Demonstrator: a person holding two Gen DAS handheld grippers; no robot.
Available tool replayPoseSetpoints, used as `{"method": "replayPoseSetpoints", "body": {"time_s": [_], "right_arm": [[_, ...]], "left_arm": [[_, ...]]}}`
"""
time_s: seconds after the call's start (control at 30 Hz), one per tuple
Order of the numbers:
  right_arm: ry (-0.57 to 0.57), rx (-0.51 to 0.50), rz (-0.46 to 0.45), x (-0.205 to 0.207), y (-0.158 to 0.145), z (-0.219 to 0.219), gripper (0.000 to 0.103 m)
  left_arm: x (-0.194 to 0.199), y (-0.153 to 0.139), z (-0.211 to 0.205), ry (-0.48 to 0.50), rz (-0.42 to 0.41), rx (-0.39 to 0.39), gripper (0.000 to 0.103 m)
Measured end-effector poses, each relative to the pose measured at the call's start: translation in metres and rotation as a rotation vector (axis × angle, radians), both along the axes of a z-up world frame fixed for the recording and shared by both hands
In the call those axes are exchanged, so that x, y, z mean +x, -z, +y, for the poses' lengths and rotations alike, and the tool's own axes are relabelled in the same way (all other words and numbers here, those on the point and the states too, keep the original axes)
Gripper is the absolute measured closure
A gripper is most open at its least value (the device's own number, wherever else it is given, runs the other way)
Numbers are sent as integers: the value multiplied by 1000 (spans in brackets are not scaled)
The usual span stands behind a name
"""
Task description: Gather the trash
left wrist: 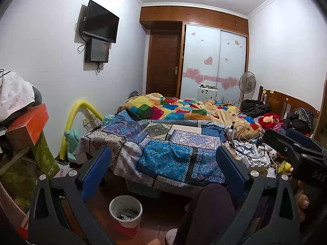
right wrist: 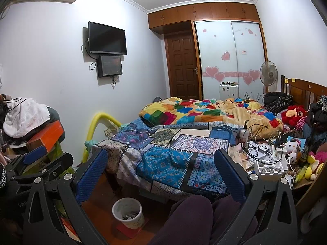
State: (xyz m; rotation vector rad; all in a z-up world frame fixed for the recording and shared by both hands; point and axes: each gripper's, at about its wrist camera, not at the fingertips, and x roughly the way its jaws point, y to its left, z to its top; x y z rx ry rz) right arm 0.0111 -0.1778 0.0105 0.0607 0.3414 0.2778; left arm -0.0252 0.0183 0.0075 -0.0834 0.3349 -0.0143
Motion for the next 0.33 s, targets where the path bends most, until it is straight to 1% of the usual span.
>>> {"method": "replayPoseSetpoints", "body": {"time_s": [0.33], "right_arm": [[0, 1, 8, -2, 4, 3, 0]], "left_arm": [[2, 1, -3, 8, 7, -2, 1]]}}
